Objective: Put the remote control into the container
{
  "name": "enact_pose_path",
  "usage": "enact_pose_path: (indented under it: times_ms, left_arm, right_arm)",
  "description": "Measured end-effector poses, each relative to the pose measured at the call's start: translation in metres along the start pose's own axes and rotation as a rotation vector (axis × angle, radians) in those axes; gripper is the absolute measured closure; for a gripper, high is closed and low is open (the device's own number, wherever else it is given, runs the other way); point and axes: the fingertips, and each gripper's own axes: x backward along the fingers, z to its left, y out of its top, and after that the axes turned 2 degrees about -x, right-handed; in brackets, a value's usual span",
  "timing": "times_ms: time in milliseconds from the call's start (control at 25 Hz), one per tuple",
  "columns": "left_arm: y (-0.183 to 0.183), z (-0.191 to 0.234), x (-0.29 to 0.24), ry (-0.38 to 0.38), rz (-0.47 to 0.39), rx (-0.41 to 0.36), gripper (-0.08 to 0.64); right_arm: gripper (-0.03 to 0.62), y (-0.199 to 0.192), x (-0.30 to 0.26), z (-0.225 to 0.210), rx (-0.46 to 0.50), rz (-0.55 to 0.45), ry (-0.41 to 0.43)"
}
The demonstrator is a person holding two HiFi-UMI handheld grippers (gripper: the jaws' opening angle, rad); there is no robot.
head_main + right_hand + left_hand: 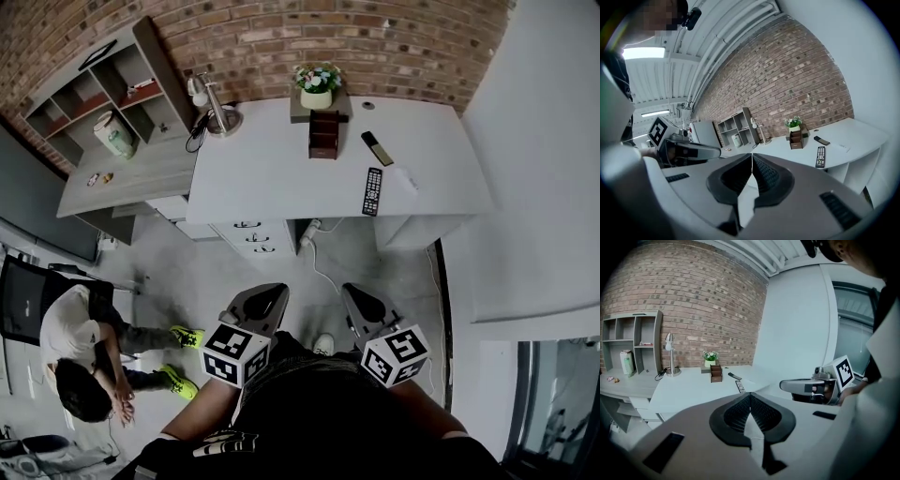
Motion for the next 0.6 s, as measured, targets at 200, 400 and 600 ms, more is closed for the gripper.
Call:
enact_pose_path:
  times_ms: [200, 400, 600]
  left_arm:
    - [0.001, 0.003, -0.021, -0.01, 0.027, 0.015, 0.555]
    - [-0.007, 0.012, -0.044, -0.037, 0.077, 0.021, 0.555]
    - [0.011, 0.031, -0.081, -0.072, 0.074, 0.012, 0.555]
  right_arm:
    - [0.584, 0.003, -0.013, -0.019, -0.023, 0.007, -0.008]
    - [0.584, 0.0, -0.03, -0.035, -0.044, 0.021, -0.02]
    - [0.584, 0.009, -0.051, -0.07, -0.064, 0.023, -0.072]
